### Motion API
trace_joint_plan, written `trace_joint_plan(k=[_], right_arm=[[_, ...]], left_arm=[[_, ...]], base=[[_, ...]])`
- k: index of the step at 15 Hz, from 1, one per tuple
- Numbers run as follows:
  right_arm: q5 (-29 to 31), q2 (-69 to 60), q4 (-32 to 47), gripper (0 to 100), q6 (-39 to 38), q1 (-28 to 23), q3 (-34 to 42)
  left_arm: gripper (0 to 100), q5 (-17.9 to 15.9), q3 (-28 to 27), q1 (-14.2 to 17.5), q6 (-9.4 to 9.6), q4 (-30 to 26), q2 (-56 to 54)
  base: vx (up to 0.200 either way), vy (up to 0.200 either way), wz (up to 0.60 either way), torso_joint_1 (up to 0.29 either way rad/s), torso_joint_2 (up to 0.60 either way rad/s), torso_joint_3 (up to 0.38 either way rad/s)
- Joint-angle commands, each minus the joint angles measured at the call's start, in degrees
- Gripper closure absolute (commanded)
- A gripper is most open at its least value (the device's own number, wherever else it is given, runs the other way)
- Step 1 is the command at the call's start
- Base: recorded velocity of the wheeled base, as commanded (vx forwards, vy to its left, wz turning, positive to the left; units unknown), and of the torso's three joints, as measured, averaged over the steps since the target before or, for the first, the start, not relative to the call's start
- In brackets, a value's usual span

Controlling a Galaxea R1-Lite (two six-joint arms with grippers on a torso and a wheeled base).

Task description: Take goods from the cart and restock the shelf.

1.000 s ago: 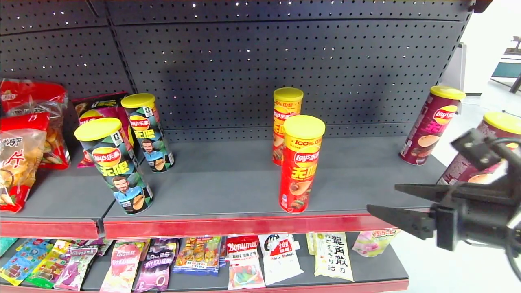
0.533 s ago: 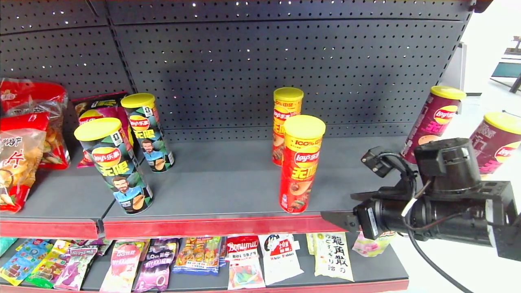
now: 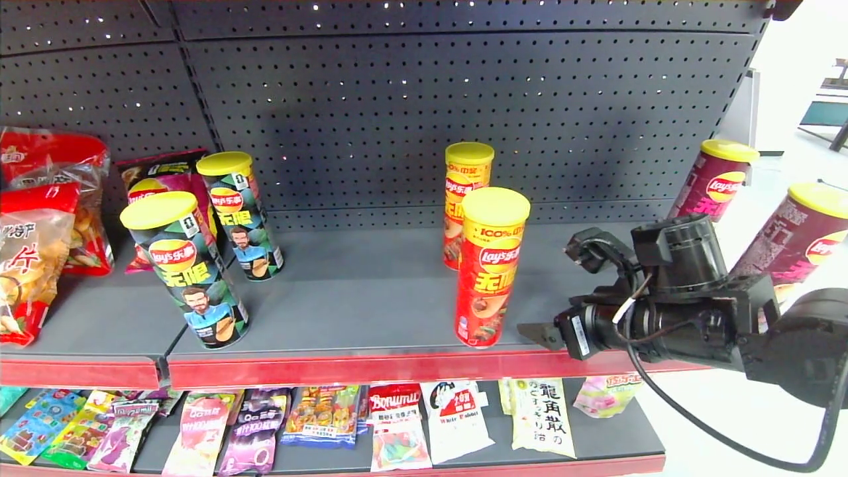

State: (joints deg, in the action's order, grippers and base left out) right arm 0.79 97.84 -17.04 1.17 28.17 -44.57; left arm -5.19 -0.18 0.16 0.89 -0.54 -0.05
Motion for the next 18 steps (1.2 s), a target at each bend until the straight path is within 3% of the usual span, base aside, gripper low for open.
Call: trace_joint_plan(k=[1, 5, 18], right_arm=[[0.2, 1.4, -0.1, 0, 0.2, -0.3, -1.1], [3.2, 3.7, 0.0, 0, 2.3, -0.2, -3.3], [3.4, 6.6, -0.2, 0, 3.3, 1.6, -3.9]], left_arm=[[0, 0.0, 0.0, 0.0, -0.01, 0.0, 0.0], [0, 0.0, 0.0, 0.0, -0.01, 0.0, 0.0], [0, 0.0, 0.0, 0.0, -0.01, 0.0, 0.0]], base=[[0.0, 0.0, 0.0, 0.0, 0.0, 0.0], [0.0, 0.0, 0.0, 0.0, 0.0, 0.0], [0.0, 0.0, 0.0, 0.0, 0.0, 0.0]])
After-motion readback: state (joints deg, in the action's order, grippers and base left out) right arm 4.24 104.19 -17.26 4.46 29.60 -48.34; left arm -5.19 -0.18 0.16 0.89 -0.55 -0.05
